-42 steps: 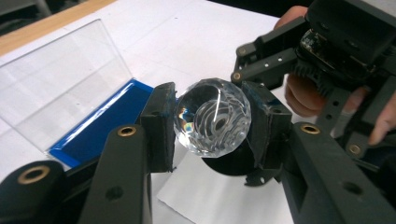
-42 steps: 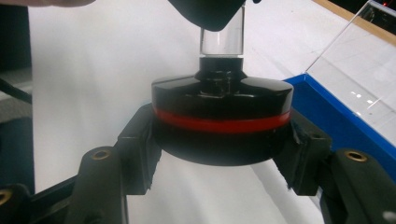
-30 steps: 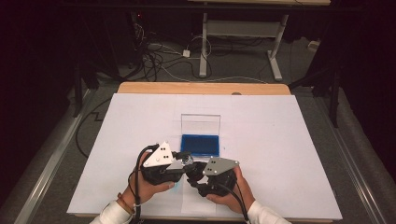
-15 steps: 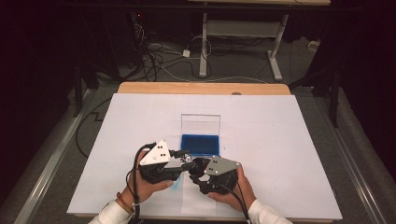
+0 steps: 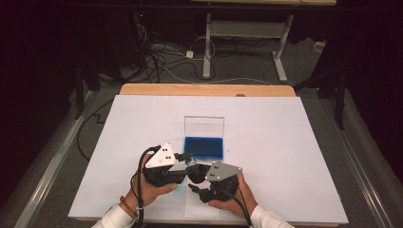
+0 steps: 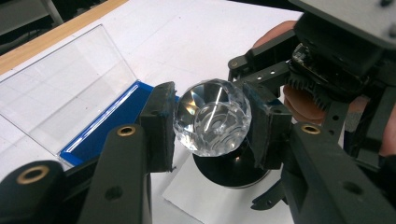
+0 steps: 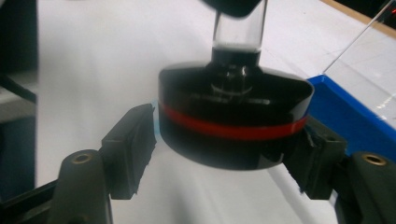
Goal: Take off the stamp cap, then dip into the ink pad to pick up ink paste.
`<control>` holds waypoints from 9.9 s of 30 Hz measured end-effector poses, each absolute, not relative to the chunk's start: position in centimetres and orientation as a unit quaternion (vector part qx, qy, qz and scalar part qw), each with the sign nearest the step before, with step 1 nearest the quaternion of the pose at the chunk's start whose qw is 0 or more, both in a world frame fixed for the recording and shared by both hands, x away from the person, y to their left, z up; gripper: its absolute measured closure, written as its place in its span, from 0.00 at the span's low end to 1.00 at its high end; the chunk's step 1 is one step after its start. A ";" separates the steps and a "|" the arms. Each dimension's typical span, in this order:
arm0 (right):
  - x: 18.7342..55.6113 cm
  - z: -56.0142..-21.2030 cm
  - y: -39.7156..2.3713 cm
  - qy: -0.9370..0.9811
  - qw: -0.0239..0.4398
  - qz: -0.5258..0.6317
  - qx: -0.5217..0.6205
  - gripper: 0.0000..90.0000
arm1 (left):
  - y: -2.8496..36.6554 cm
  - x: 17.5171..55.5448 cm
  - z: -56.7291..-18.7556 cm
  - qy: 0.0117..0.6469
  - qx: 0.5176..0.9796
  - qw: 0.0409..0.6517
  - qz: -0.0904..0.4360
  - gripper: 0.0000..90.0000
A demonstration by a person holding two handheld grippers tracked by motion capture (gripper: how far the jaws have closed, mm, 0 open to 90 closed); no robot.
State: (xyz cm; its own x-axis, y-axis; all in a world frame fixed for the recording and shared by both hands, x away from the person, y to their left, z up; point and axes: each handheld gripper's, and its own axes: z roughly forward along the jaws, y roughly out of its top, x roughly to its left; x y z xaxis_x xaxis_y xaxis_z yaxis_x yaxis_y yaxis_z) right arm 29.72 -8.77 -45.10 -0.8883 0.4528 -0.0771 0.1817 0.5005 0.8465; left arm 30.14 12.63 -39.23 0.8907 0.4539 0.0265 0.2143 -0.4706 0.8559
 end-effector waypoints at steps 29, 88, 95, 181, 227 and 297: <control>30.1 -44.7 -8.9 0.865 0.104 0.447 0.205 0.43 | 11.6 29.9 -39.2 0.189 0.865 0.443 0.142 0.62; 28.9 -41.5 -21.0 0.814 0.243 0.447 0.282 0.43 | 18.0 32.3 -38.0 0.242 0.838 0.450 0.193 0.63; 28.6 -41.7 -21.8 0.815 0.244 0.440 0.288 0.43 | 18.1 32.4 -38.1 0.243 0.840 0.444 0.196 0.63; 28.5 -42.9 -23.0 0.825 0.246 0.410 0.302 0.43 | 8.8 39.9 -43.2 0.197 0.886 0.331 0.259 0.63; 28.4 -43.1 -22.8 0.831 0.238 0.407 0.297 0.43 | 10.2 39.7 -44.3 0.220 0.863 0.377 0.254 0.62; 28.3 -43.2 -22.6 0.837 0.229 0.402 0.292 0.43 | 9.0 39.6 -44.4 0.178 0.879 0.345 0.277 0.62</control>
